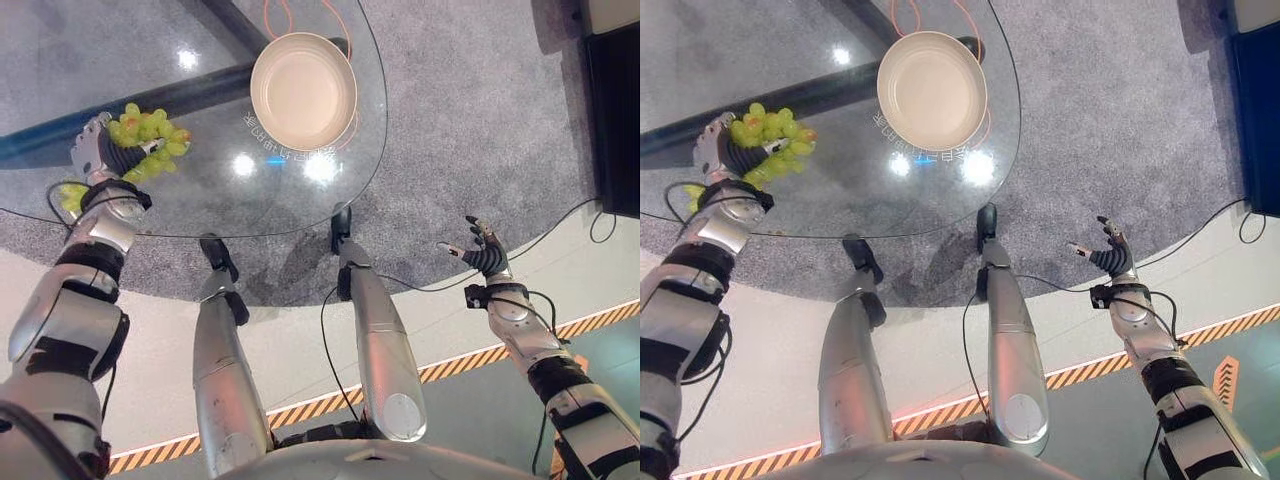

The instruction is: Pick up fruits into the plate

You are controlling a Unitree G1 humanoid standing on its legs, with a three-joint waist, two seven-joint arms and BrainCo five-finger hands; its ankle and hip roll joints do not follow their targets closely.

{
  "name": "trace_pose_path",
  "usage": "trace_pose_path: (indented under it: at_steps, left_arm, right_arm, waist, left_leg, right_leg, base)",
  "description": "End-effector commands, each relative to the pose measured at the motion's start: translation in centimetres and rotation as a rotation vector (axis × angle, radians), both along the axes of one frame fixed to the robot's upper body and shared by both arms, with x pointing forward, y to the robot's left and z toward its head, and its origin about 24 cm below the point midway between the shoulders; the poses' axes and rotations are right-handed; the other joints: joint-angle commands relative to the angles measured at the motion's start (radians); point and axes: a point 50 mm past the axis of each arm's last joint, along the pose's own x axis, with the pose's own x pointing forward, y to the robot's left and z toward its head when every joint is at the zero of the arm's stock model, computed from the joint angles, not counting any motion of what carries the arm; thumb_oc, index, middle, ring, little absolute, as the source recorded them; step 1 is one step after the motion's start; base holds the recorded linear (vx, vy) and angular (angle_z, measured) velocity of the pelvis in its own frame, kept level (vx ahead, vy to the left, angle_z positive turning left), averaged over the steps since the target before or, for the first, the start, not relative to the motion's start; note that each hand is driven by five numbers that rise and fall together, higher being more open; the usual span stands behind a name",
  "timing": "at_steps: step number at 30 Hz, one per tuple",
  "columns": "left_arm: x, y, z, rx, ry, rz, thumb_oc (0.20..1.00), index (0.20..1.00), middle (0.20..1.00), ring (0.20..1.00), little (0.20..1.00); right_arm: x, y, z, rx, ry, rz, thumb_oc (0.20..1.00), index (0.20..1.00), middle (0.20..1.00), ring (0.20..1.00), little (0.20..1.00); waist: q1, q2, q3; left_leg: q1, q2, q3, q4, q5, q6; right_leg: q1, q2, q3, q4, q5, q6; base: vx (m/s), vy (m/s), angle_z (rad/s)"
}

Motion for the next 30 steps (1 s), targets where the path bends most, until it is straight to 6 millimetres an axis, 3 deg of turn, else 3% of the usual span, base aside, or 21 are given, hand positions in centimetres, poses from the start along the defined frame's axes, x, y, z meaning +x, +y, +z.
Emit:
trace_pose_path:
  at_steps: [1, 17, 24, 26, 29, 30]
  left_arm:
    - [-0.5, 0.2, 1.0, -0.119, -0.165, -0.017, 0.200, 0.200, 0.200, 0.200, 0.200]
    - [-0.9, -6.1, 3.8, -0.327, -0.515, -0.351, 0.200, 0.200, 0.200, 0.200, 0.200]
    - [-0.2, -6.9, 3.1, -0.158, -0.357, -0.324, 0.200, 0.200, 0.200, 0.200, 0.200]
    - [0.0, -6.4, 3.1, -0.074, -0.305, -0.280, 1.000, 1.000, 1.000, 1.000, 1.000]
    - [0.3, -5.1, 3.3, 0.055, -0.218, -0.190, 1.000, 1.000, 1.000, 1.000, 1.000]
    - [0.3, -4.1, 3.7, 0.190, -0.177, -0.120, 1.000, 1.000, 1.000, 1.000, 1.000]
  right_arm:
    - [-1.7, -0.3, -0.3, -0.011, -0.035, -0.023, 1.000, 1.000, 1.000, 1.000, 1.000]
    - [-3.5, 1.0, -1.8, -0.003, -0.031, -0.025, 1.000, 1.000, 1.000, 1.000, 1.000]
    - [-3.2, 0.8, -1.4, -0.008, -0.031, -0.024, 1.000, 1.000, 1.000, 1.000, 1.000]
    - [-3.0, 0.6, -1.2, -0.013, -0.035, -0.022, 1.000, 1.000, 1.000, 1.000, 1.000]
    - [-2.9, 0.3, -0.9, -0.025, -0.034, -0.020, 1.000, 1.000, 1.000, 1.000, 1.000]
    - [-2.9, 0.0, -0.9, -0.033, -0.032, -0.019, 1.000, 1.000, 1.000, 1.000, 1.000]
  waist:
    - [0.011, -0.024, 0.024]
    - [0.039, 0.006, 0.024]
    - [0.041, 0.012, 0.024]
    - [0.039, 0.013, 0.024]
    - [0.033, 0.019, 0.024]
    - [0.030, 0.022, 0.024]
  left_leg:
    - [0.005, -0.106, 0.074, 0.024, -0.077, 0.033]
    - [0.103, -0.118, 0.082, -0.014, -0.089, 0.044]
    - [0.131, -0.115, 0.086, -0.023, -0.083, 0.044]
    - [0.128, -0.114, 0.088, -0.023, -0.082, 0.045]
    - [0.121, -0.112, 0.094, -0.020, -0.077, 0.041]
    - [0.120, -0.112, 0.096, -0.021, -0.075, 0.039]
  right_leg:
    - [0.041, 0.059, -0.047, -0.015, -0.034, 0.007]
    - [0.134, 0.029, -0.074, -0.034, -0.052, 0.013]
    - [0.160, 0.026, -0.079, -0.039, -0.051, 0.015]
    - [0.156, 0.026, -0.079, -0.036, -0.052, 0.014]
    - [0.147, 0.024, -0.077, -0.033, -0.053, 0.012]
    - [0.144, 0.024, -0.075, -0.034, -0.052, 0.013]
  base:
    - [0.01, -0.016, 0.07]
    - [0.00, -0.014, 0.04]
    - [0.00, -0.005, 0.00]
    - [0.00, 0.000, 0.00]
    - [0.00, 0.027, 0.01]
    - [0.00, 0.039, 0.00]
